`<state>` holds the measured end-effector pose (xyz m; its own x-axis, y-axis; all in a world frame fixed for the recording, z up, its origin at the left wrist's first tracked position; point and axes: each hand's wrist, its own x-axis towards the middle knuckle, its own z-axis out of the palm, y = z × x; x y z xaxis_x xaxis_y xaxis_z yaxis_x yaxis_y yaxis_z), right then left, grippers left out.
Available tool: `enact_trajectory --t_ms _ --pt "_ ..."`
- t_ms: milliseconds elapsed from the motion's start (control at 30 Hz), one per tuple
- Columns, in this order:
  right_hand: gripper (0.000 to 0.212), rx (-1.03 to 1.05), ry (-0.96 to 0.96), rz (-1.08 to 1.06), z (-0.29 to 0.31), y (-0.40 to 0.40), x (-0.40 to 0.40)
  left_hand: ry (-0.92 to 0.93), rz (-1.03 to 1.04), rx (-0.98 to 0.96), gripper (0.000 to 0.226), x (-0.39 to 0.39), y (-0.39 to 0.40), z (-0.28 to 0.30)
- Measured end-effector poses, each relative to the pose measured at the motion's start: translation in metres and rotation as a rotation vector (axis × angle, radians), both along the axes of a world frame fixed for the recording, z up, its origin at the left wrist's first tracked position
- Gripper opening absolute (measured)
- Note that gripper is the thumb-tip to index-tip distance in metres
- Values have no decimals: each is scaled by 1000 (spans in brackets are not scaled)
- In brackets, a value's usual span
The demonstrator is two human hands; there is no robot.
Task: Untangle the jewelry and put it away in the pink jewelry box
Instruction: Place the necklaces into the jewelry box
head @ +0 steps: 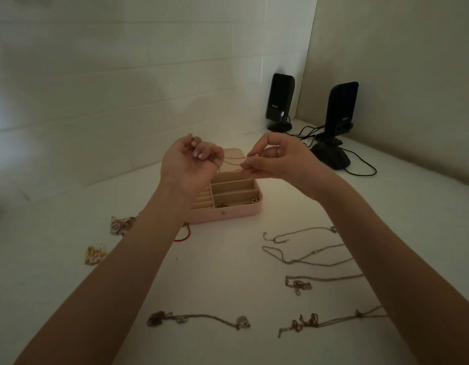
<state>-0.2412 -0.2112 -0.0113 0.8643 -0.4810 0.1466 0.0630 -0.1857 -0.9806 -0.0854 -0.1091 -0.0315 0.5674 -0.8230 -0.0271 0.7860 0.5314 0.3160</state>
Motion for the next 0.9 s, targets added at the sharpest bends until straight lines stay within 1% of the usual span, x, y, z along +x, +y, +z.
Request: enact_trajectory --t_ms 167,233,300,333,367,467,500,533,633,667,700,800,900 --pt "20 -4 11 -10 -2 -1 -2 -27 -33 46 34 -1 -7 -4" --pt "20 -13 28 -11 -3 -2 -4 -42 -47 68 30 -2 -7 -6" --pt "20 -5 35 -9 -4 -4 -4 -102 -72 112 22 -3 -6 -9" --pt "20 -2 39 -10 -5 -5 -4 -161 -89 153 18 -4 -5 -11" --pt "20 -4 45 -14 -5 -6 -4 -254 -97 222 17 -5 -6 -13" --pt "16 -59 75 -37 -9 -9 -2 -662 -61 537 26 -10 -5 -19" --pt "16 -92 82 -50 -10 -10 -2 -792 -46 616 29 -11 -3 -22" --pt "16 -127 89 -66 -12 -12 -1 -948 -34 686 30 -11 -1 -24" --pt "15 -215 123 -103 -17 -15 2 -1522 7 955 26 -10 10 -28" --pt "15 -243 141 -105 -18 -15 3 -1642 35 1021 25 -12 12 -28" --pt "14 -267 162 -106 -19 -16 4 -1706 72 1052 25 -13 14 -28" --pt "10 -324 214 -130 -24 -18 7 -1777 187 1038 21 -15 19 -26" --pt "7 -329 232 -167 -26 -23 5 -1759 221 1008 20 -11 25 -24"
